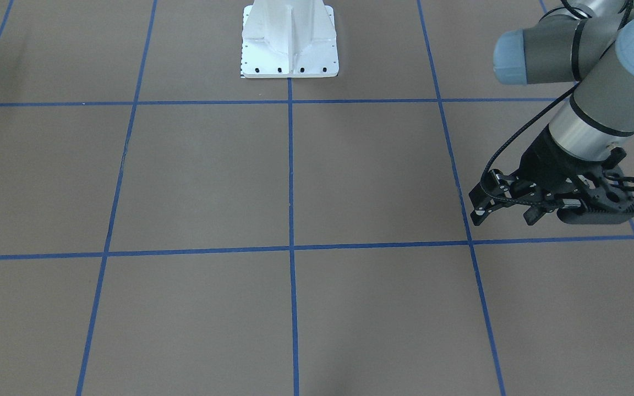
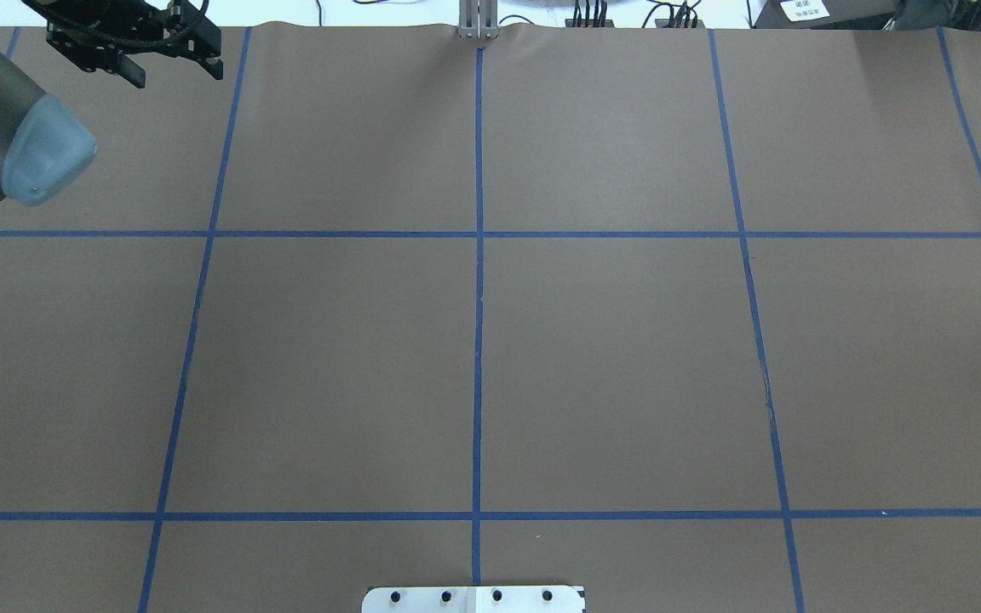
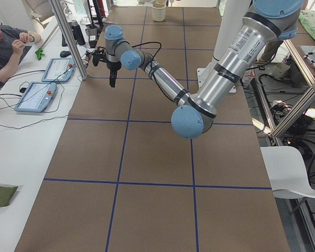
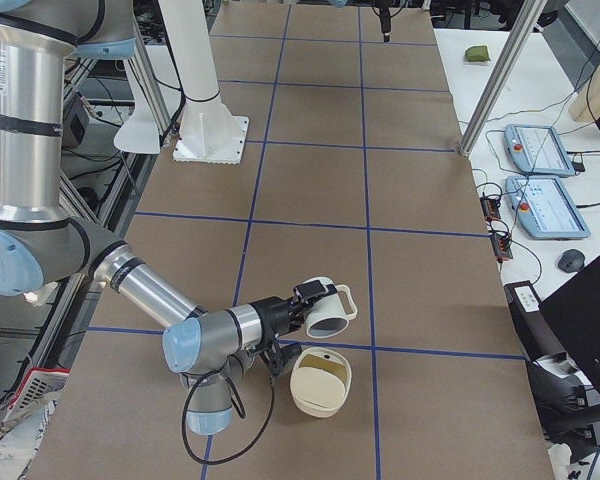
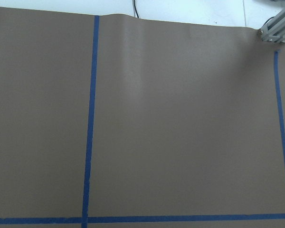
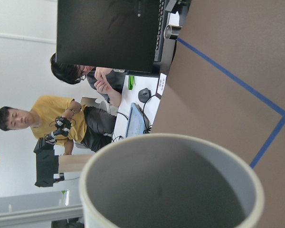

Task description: Left arm hands cup to right arm to dump lemon

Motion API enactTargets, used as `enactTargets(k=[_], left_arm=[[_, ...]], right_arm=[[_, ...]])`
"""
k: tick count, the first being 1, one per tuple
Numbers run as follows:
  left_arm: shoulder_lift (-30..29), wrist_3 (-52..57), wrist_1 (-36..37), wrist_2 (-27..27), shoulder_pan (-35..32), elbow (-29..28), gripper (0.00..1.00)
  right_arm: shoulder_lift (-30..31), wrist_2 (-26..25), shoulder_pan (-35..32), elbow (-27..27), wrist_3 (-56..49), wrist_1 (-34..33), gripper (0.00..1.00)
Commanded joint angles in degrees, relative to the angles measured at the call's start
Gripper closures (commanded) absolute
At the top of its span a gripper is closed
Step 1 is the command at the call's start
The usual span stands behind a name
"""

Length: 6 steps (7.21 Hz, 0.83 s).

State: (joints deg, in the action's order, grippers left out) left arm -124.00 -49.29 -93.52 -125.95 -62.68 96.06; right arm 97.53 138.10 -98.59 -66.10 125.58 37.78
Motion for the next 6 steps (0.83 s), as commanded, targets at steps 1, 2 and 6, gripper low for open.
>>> enactTargets(k=[1, 2, 6], left_arm=[[0.5, 0.6, -0.1, 0.0, 0.0, 0.0, 0.0], [0.6, 0.8, -0.2, 0.0, -0.1, 0.0, 0.0], [1.5, 0.9, -0.6, -0.2, 0.1, -0.8, 0.0]], right_arm=[[-0.9, 1.6, 1.5, -2.7, -11.2, -0.7, 0.92], [-1.0, 1.7, 2.3, -3.4, -19.2, -3.7, 0.92], [-5.7, 0.4, 7.9, -12.8, -48.2, -27.9, 0.92]])
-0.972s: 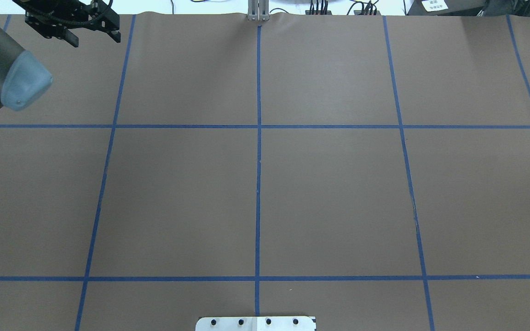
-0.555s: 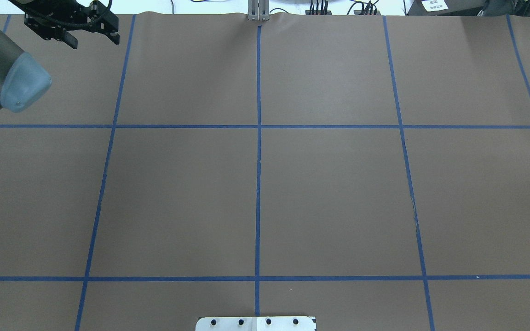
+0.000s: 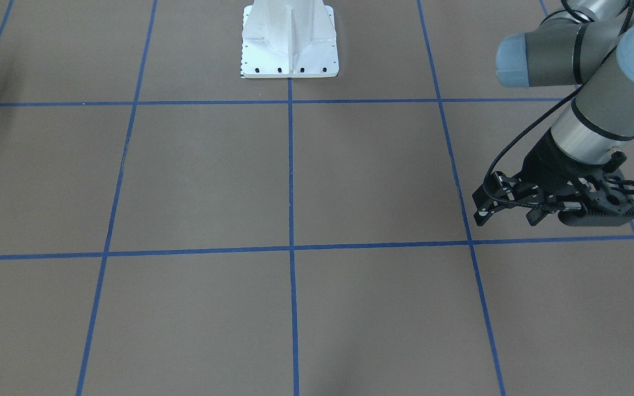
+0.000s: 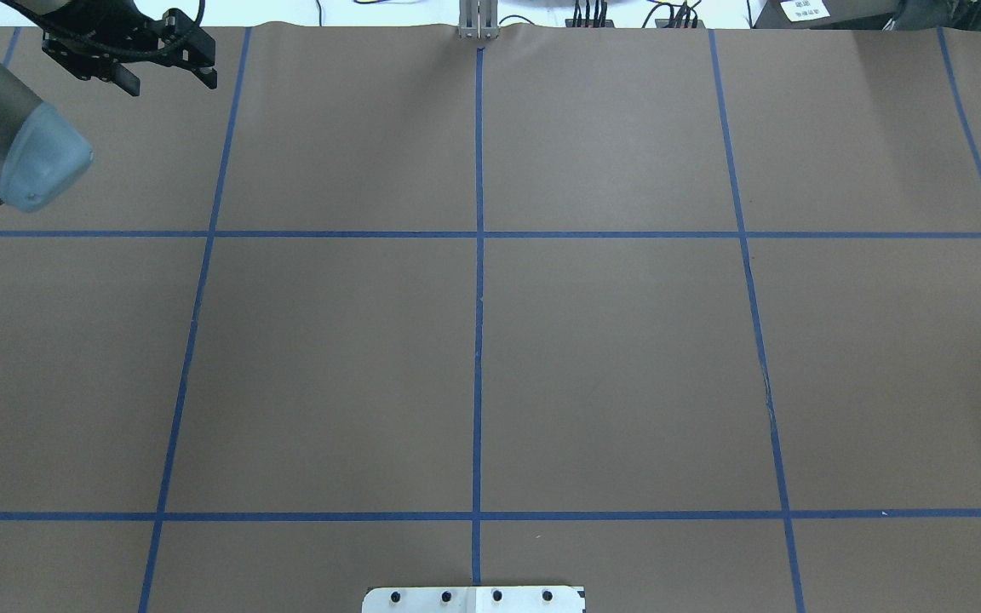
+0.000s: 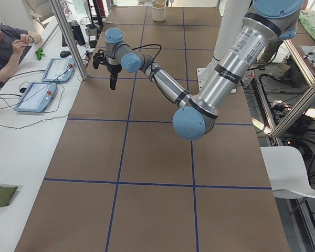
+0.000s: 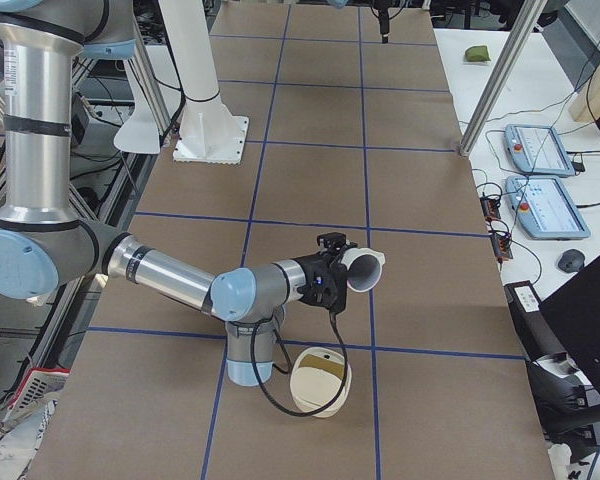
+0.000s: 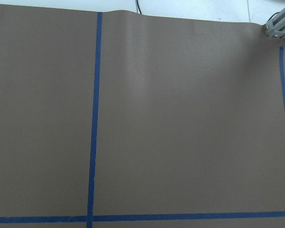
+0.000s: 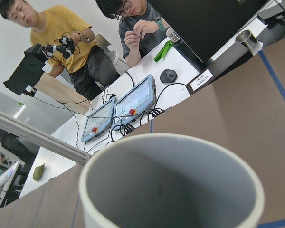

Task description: Left arm hands cup to right arm to dump lemon

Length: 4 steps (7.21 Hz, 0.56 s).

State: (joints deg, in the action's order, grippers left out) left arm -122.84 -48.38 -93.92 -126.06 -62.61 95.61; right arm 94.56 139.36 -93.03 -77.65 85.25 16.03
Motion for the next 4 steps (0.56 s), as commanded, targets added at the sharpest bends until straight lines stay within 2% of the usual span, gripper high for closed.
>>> enactTargets(k=[1, 3, 4], left_arm=[[0.4, 0.0, -0.1, -0.2, 0.0, -0.7, 0.0], [0.8, 0.0, -0.3, -0.2, 0.0, -0.7, 0.0], [0.8, 0.0, -0.4, -0.5, 0.0, -0.9, 0.0]], right_arm=[[-5.8, -2.8, 4.2, -1.3, -14.4, -11.8, 0.91], [-9.7, -11.1, 10.2, -1.4, -28.8, -20.6, 0.91], [-10.4, -18.8, 14.8, -1.5, -35.8, -24.4, 0.91]])
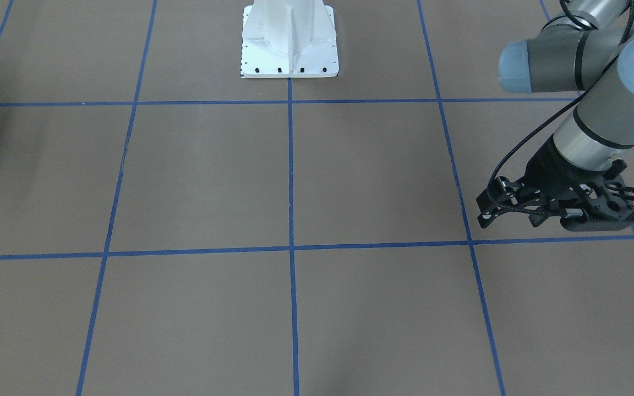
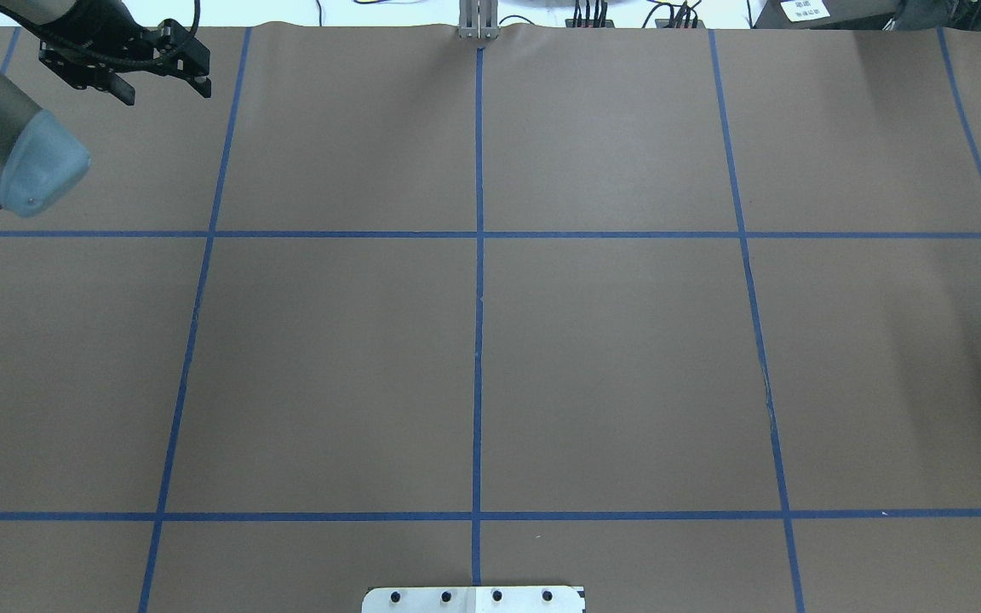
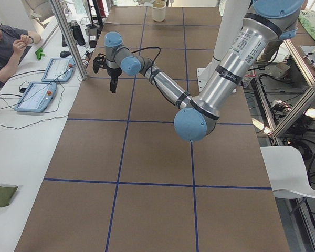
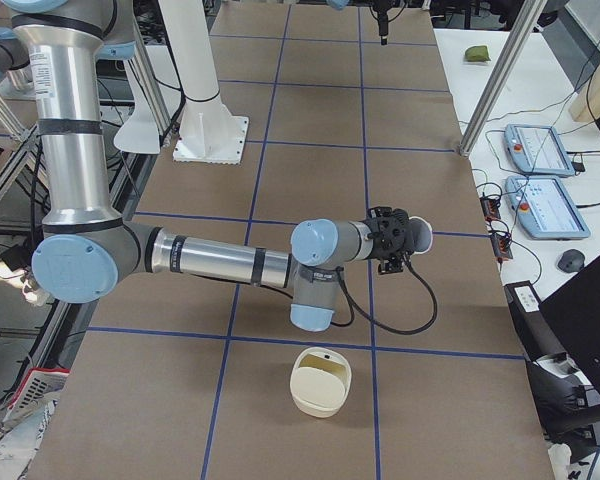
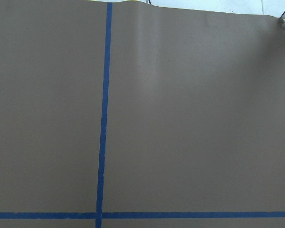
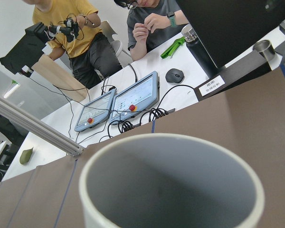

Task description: Left arm hands cup to right arm to dump lemon

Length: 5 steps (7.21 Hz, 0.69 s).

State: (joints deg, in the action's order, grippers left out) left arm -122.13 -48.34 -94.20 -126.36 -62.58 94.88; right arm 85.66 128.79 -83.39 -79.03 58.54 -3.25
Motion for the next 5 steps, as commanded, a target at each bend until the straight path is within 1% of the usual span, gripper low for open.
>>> enactTargets(k=[1, 2, 3, 4, 5], left_arm=[[0.1, 0.0, 0.0, -0.3, 0.0, -0.2, 0.0], [0.1, 0.0, -0.1, -0.4, 0.0, -0.2, 0.0], [0.1, -0.1, -0.1, -0.5, 0.0, -0.2, 0.0], [0.0, -0.1, 0.0, -0.5, 0.0, -0.2, 0.0], [-0.1, -0.1, 0.0, -0.5, 0.0, -0.2, 0.0]], right_arm=[[-2.3, -16.3, 9.8, -0.2, -16.5, -7.9, 0.91], [-4.2, -22.5, 13.3, -0.2, -24.1, -10.4, 0.91], [-6.4, -29.0, 17.2, -0.1, -29.1, -12.3, 0.91], [-9.3, -35.1, 21.8, -0.1, -32.0, -14.8, 0.91], [-13.0, -41.0, 25.7, -0.2, -34.1, -19.0, 0.91]])
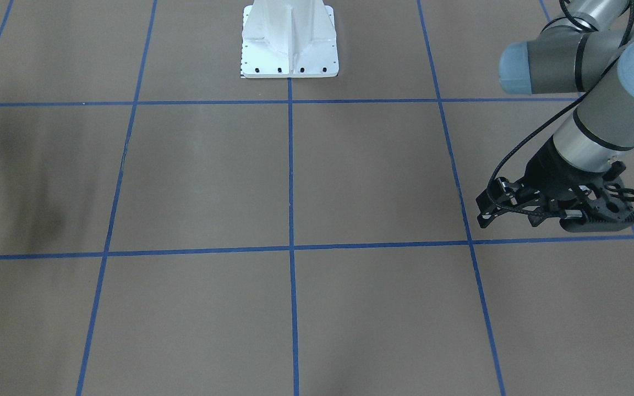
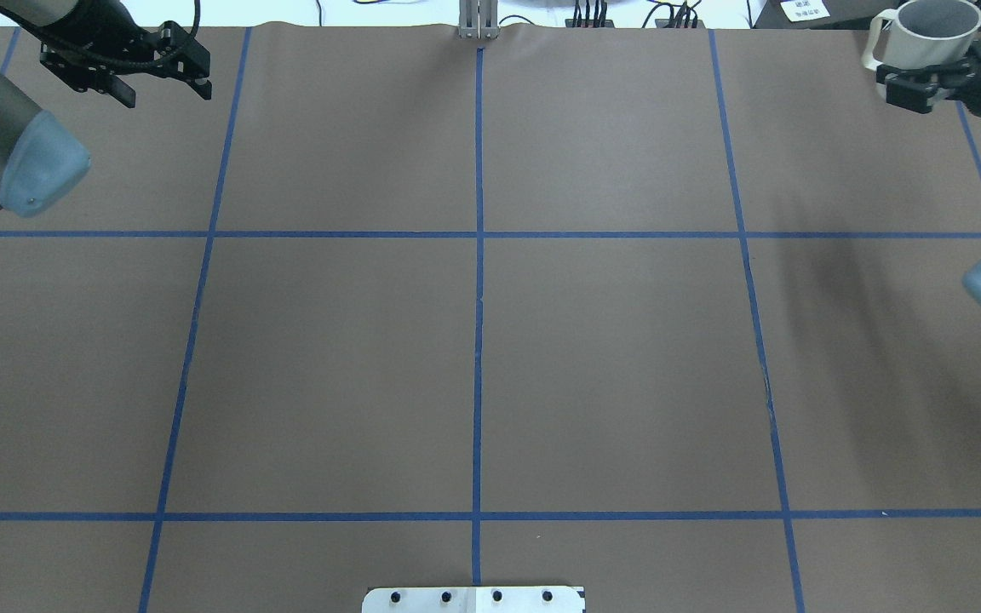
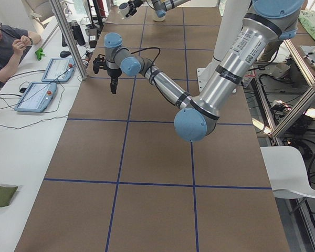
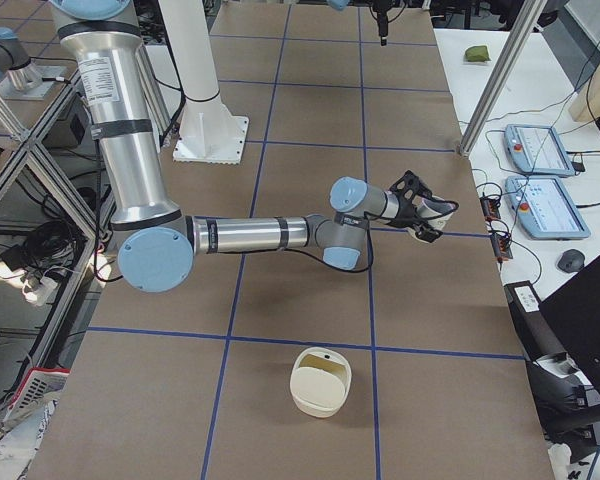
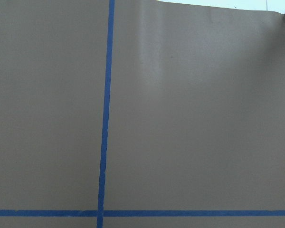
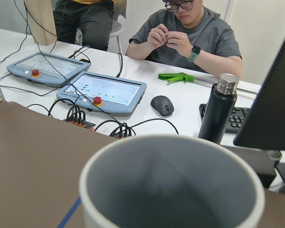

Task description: Left arm hands cup to right arm to dump lemon

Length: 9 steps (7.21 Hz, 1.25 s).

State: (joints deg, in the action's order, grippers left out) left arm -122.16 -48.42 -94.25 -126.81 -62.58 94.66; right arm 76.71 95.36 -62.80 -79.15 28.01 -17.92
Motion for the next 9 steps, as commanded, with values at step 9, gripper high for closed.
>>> enactTargets(k=[9], left_arm=[[-6.1, -11.4, -4.8, -11.1, 0.1, -2.3, 0.0]], right_arm=[[-29.1, -41.3, 36.3, -5.7, -1.7, -33.2, 0.92]])
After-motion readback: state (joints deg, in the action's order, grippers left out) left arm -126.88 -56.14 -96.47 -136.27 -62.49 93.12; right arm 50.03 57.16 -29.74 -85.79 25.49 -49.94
